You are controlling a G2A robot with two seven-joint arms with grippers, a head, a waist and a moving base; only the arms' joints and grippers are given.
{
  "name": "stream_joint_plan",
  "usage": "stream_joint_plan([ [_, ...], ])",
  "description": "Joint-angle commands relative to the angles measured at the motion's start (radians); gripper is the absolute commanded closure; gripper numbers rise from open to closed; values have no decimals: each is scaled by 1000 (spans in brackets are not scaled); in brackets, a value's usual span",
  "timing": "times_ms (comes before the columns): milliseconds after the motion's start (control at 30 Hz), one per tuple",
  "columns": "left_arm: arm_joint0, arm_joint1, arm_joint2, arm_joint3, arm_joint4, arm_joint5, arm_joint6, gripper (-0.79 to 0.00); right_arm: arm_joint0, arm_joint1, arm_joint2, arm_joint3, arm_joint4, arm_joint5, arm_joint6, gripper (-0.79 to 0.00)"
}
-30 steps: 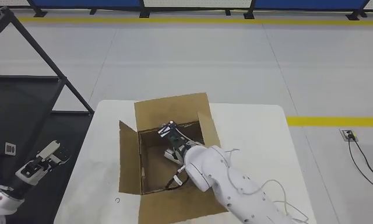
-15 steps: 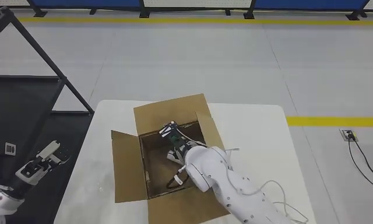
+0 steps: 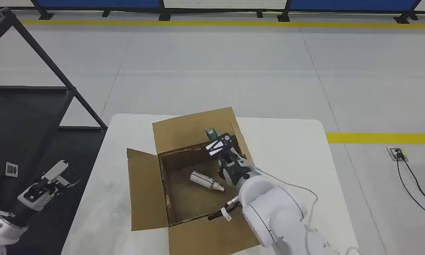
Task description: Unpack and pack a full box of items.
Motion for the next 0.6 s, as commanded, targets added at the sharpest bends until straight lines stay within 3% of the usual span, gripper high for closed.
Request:
stream_joint_plan([
  [0,0,0,0,0,0,0,0,-785,-28,5,43,-28,-20,11,-10,0],
  [267,0,0,0,0,0,0,0,-785,-57,13,193,-23,26,15,-13,0],
  [567,0,0,0,0,0,0,0,-785,17,14,272,125,90,-33,39,0],
])
